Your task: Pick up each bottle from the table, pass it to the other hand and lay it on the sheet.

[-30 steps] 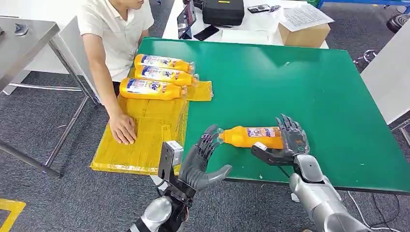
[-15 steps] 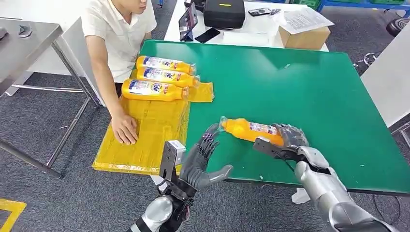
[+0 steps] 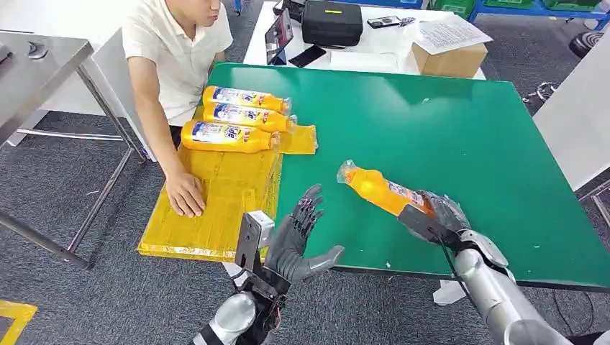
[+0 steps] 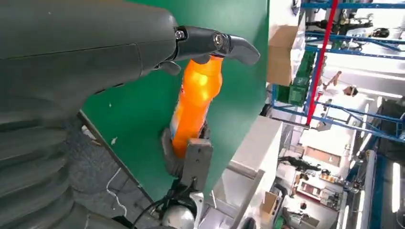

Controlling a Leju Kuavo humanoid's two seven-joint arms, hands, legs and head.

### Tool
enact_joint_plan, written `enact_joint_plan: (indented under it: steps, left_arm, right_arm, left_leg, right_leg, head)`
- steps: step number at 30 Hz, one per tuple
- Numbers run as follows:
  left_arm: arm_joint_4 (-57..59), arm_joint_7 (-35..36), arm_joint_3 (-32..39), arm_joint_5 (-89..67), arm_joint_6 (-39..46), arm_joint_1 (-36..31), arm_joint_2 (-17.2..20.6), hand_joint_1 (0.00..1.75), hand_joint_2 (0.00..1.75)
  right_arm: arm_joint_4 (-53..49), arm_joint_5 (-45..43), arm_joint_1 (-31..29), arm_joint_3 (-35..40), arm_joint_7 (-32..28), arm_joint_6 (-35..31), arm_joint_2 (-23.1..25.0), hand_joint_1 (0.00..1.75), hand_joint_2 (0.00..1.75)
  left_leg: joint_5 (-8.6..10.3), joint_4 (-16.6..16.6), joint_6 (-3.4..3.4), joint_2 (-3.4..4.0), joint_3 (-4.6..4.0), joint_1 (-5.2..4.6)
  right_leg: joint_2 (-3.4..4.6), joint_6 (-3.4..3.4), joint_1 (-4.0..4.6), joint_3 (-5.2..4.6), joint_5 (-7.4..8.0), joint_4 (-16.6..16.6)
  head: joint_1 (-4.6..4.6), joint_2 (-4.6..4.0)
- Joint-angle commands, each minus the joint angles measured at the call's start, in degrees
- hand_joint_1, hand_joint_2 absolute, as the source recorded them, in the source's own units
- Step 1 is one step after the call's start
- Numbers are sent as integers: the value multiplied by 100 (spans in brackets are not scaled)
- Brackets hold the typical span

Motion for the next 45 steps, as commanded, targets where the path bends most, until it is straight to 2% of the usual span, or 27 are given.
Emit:
enact_joint_plan:
  steps: [1, 4, 7, 10, 14, 17, 20, 22, 26, 29, 36, 45]
  left_arm:
    - [404, -853, 504, -707, 1139, 463, 307, 0, 175]
    - [497, -880, 765, -713, 1393, 730, 294, 0, 175]
    - [674, -552, 722, -145, 653, 814, 386, 0, 175]
    - [759, -475, 648, -51, 424, 709, 367, 0, 175]
    - [650, -276, 685, 341, 112, 572, 320, 0, 175]
    - [423, -327, 639, 344, 163, 503, 350, 0, 175]
    - [390, -325, 637, 339, 173, 500, 362, 0, 175]
    - [179, -331, 583, 328, 153, 551, 430, 0, 175]
    - [-319, -291, 458, 353, -16, 611, 536, 0, 175]
    - [-319, -291, 458, 353, -16, 611, 536, 0, 175]
    - [-1014, -437, 375, 9, -19, 633, 552, 0, 175]
    - [-468, -193, 330, -19, -26, 500, 526, 0, 175]
  right_arm:
    - [-2476, -913, 1666, -374, -19, 78, 425, 175, 175]
    - [-3226, -1212, 2023, -415, -215, 57, 595, 175, 175]
    - [-3718, -1454, 2023, 27, -349, 385, 799, 175, 175]
    - [-3701, -1604, 1846, 339, -348, 519, 912, 175, 175]
    - [-3661, -1927, 1647, 732, -675, 712, 1117, 175, 175]
    - [-3700, -2114, 1618, 892, -764, 510, 1410, 175, 175]
    - [-3706, -2118, 1621, 920, -757, 487, 1431, 175, 175]
    - [-3597, -2162, 1628, 1004, -724, 395, 1435, 175, 175]
    - [-3036, -2123, 1456, 1220, -754, 340, 1519, 175, 175]
    - [-3036, -2123, 1456, 1220, -754, 340, 1519, 175, 175]
    - [-2282, -1975, 1237, 1484, -536, 369, 1608, 175, 175]
    - [-2245, -1683, 998, 1618, -356, 157, 1619, 175, 175]
  left_leg:
    - [2, -29, -20, 9, 16, 13]
    - [0, -26, -23, 9, 10, 12]
    - [-6, -18, -25, 19, -3, 16]
    - [-4, -12, -19, 29, -34, 16]
    - [4, -6, -25, 32, -81, 20]
    - [7, -3, -25, 22, -89, 19]
    - [8, -5, -25, 28, -91, 20]
    - [16, -4, -18, 6, -107, 16]
    - [11, -4, -21, 18, -102, 19]
    - [11, -6, -21, 21, -104, 19]
    - [15, -6, -17, 9, -112, 17]
    - [13, -6, -20, 14, -109, 16]
  right_leg:
    - [12, -21, 12, 12, 6, -28]
    - [13, -24, 12, 7, 3, -19]
    - [21, -22, 17, -12, 2, -11]
    - [30, -16, 17, -39, 3, 0]
    - [35, -21, 19, -87, 8, 10]
    - [25, -20, 18, -91, 3, 14]
    - [30, -23, 19, -92, 3, 13]
    - [7, -16, 16, -102, 4, 12]
    - [21, -19, 19, -99, 4, 10]
    - [24, -20, 18, -100, 5, 10]
    - [11, -15, 16, -106, 4, 9]
    - [16, -18, 16, -105, 4, 10]
  head:
    - [0, 0]
    - [-2, 0]
    - [-2, 0]
    - [-2, 0]
    - [-4, 0]
    - [0, 0]
    - [-2, 0]
    - [-2, 0]
    - [-2, 0]
    - [-2, 0]
    - [-2, 0]
    - [0, 0]
